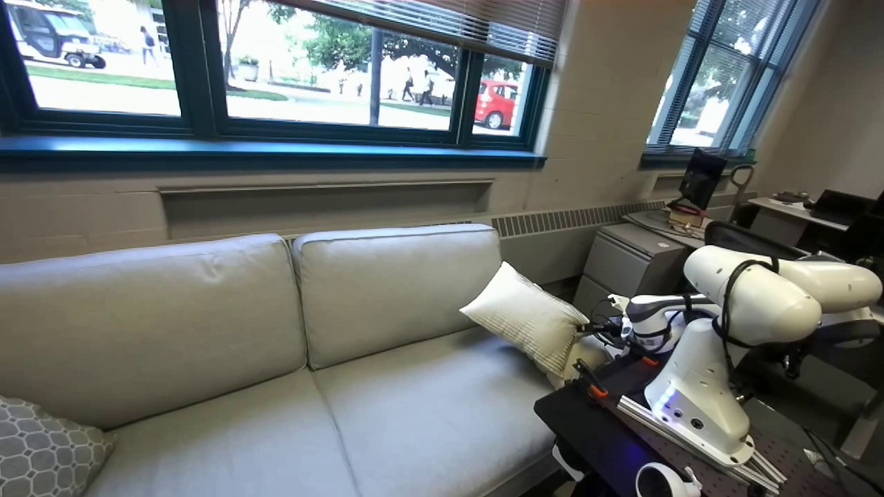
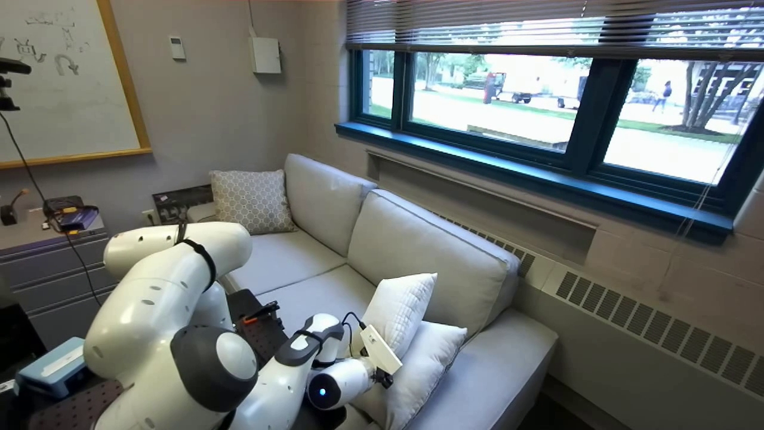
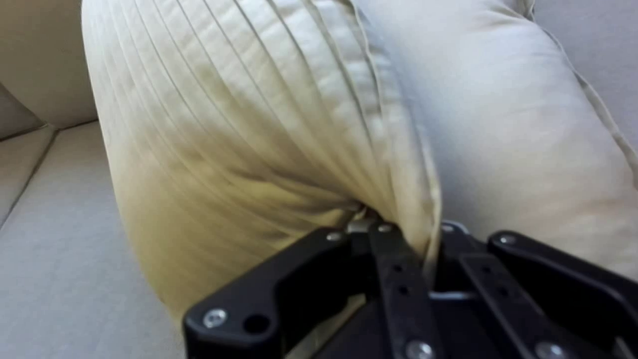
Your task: Set the striped pillows against the armrest
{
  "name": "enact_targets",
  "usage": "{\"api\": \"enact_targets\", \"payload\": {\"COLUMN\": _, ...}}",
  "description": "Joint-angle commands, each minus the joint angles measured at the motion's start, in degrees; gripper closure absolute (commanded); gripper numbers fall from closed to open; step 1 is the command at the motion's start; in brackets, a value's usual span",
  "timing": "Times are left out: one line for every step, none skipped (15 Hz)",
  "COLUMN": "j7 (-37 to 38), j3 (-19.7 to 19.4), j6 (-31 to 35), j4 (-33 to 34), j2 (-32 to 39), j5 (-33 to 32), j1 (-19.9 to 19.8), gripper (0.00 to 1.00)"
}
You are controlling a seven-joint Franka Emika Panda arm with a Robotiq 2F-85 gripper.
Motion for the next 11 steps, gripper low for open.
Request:
{"api": "enact_targets", "payload": {"j7": -6.9, "j3": -1.1, "j6": 3.0, "j4": -5.1, "j2": -3.0, "j5": 11.3, "j1": 10.2, "gripper": 0.91}}
{"api": "enact_targets", "payload": {"j7": -6.9, "j3": -0.9, "j6": 2.4, "j4": -5.0, "j2": -2.9, "j5": 11.2, "j1": 10.4, "gripper": 0.92}}
{"api": "enact_targets", "payload": {"j7": -7.0, "j3": -0.7, "j6": 1.9, "j4": -5.0, "j2": -2.8, "j5": 11.0, "j1": 10.6, "gripper": 0.92}}
{"api": "enact_targets", "payload": {"j7": -7.0, "j3": -0.5, "j6": 1.7, "j4": -4.9, "j2": -2.7, "j5": 10.9, "j1": 10.8, "gripper": 0.92}}
{"api": "enact_targets", "payload": {"j7": -6.9, "j3": -0.2, "j6": 1.5, "j4": -4.8, "j2": -2.6, "j5": 11.0, "j1": 10.7, "gripper": 0.67}}
{"api": "enact_targets", "payload": {"j7": -6.6, "j3": 0.3, "j6": 1.5, "j4": -4.7, "j2": -3.1, "j5": 11.2, "j1": 11.1, "gripper": 0.66}}
{"api": "enact_targets", "payload": {"j7": -6.2, "j3": 1.0, "j6": 1.1, "j4": -4.6, "j2": -3.5, "j5": 11.4, "j1": 11.0, "gripper": 0.6}}
{"api": "enact_targets", "payload": {"j7": -5.3, "j3": 1.7, "j6": 0.7, "j4": -4.7, "j2": -4.5, "j5": 11.5, "j1": 11.1, "gripper": 0.53}}
{"api": "enact_targets", "payload": {"j7": 0.1, "j3": 0.0, "j6": -1.0, "j4": 0.1, "j2": -0.2, "j5": 0.0, "j1": 0.9, "gripper": 0.69}}
{"api": "enact_targets", "payload": {"j7": 0.1, "j3": 0.0, "j6": -0.9, "j4": 0.2, "j2": -0.3, "j5": 0.0, "j1": 0.8, "gripper": 0.62}}
{"api": "enact_targets", "payload": {"j7": 0.1, "j3": 0.0, "j6": -0.9, "j4": 0.2, "j2": -0.3, "j5": 0.0, "j1": 0.8, "gripper": 0.54}}
